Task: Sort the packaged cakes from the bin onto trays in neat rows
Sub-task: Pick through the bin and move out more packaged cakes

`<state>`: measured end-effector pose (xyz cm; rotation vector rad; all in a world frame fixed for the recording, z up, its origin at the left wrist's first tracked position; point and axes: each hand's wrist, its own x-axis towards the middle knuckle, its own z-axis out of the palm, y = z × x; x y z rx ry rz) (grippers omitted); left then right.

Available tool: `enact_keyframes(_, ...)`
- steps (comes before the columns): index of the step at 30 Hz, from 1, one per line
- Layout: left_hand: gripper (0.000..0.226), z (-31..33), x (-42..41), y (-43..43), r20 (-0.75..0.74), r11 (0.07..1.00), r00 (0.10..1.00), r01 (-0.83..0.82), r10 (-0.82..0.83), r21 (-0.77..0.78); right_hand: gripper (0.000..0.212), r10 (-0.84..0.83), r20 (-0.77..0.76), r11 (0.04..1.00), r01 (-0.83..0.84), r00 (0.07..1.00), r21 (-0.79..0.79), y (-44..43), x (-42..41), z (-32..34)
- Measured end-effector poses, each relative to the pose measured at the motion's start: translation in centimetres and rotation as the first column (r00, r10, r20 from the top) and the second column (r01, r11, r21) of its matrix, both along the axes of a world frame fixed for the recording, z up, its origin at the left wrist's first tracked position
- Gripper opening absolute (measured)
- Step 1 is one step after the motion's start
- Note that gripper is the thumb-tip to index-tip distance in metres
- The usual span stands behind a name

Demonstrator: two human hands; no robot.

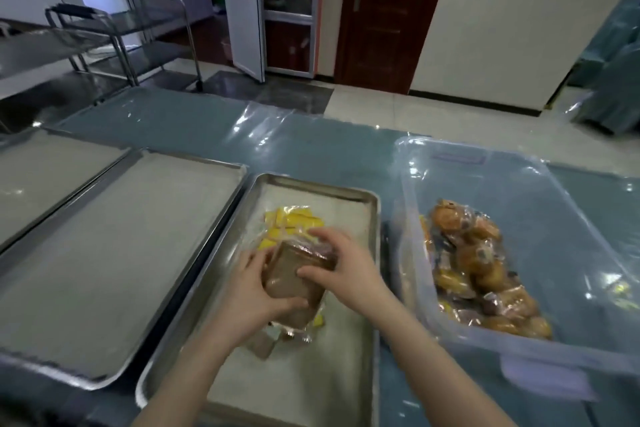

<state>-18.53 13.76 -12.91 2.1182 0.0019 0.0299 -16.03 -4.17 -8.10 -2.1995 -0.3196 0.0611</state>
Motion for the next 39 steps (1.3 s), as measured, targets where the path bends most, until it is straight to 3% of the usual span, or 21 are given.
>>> enact_keyframes(3,0.108,-4.9,-2.2,1.9,-0.132,0.997,0.989,0.072,-0.073,-0.007,0.059,-0.058,-0.213,0.997,0.067,0.975,0.037,1.4,-1.7,-5.6)
enact_keyframes(5,0.115,-7.9,-3.7,2.4,-0.143,0.991,0.981,0.135,-0.134,-0.005,0.059,-0.079,-0.316,0.996,0.089,0.945,0.018,1.2,-3.0,-8.4)
enact_keyframes(7,0.111,-10.5,-5.1,2.4,-0.089,0.95,0.968,0.248,-0.235,0.191,0.066,-0.092,-0.333,0.989,0.047,0.938,-0.142,0.3,-4.3,-10.7)
enact_keyframes(9,0.106,-12.3,-6.4,1.9,-0.072,0.85,0.949,0.309,-0.308,0.426,0.079,-0.094,-0.303,0.93,-0.025,0.948,-0.366,-0.6,-5.7,-12.4)
enact_keyframes(12,0.106,-13.9,-6.8,1.2,-0.047,0.788,0.947,0.292,-0.318,0.543,0.093,-0.143,-0.314,0.853,-0.044,0.939,-0.52,-0.9,-6.8,-12.9)
enact_keyframes(16,0.104,-11.9,-5.6,1.1,0.096,0.834,0.946,0.222,-0.31,0.505,0.098,-0.097,-0.23,0.863,-0.034,0.968,-0.504,-1.3,-6.1,-10.1)
enact_keyframes(22,0.052,-4.9,-0.6,-1.5,0.226,0.951,0.947,0.168,-0.229,0.259,0.038,-0.033,0.073,0.953,0.054,0.997,-0.298,-3.7,-5.9,1.0)
enact_keyframes(27,0.019,2.2,4.2,-8.2,0.405,0.975,0.888,0.177,-0.218,0.137,0.014,-0.221,0.176,0.968,0.237,0.959,-0.077,-11.4,-5.3,7.1)
enact_keyframes(29,0.014,4.6,5.9,-11.6,0.457,0.968,0.853,0.21,-0.25,0.137,0.014,-0.298,0.159,0.94,0.319,0.941,-0.125,-15.7,-4.0,7.9)
enact_keyframes(33,0.013,7.2,8.7,-19.1,0.461,0.917,0.793,0.343,-0.399,0.203,0.016,-0.365,0.071,0.826,0.359,0.928,-0.434,-24.0,-0.1,5.5)
enact_keyframes(35,0.015,7.6,10.1,-23.0,0.387,0.866,0.775,0.429,-0.499,0.259,0.023,-0.313,-0.031,0.797,0.245,0.949,-0.553,-26.1,1.8,3.4)
enact_keyframes(39,0.02,6.2,13.3,-29.0,0.173,0.773,0.775,0.526,-0.608,0.356,0.059,-0.154,-0.239,0.729,-0.053,0.959,-0.682,-26.7,5.6,-1.7)
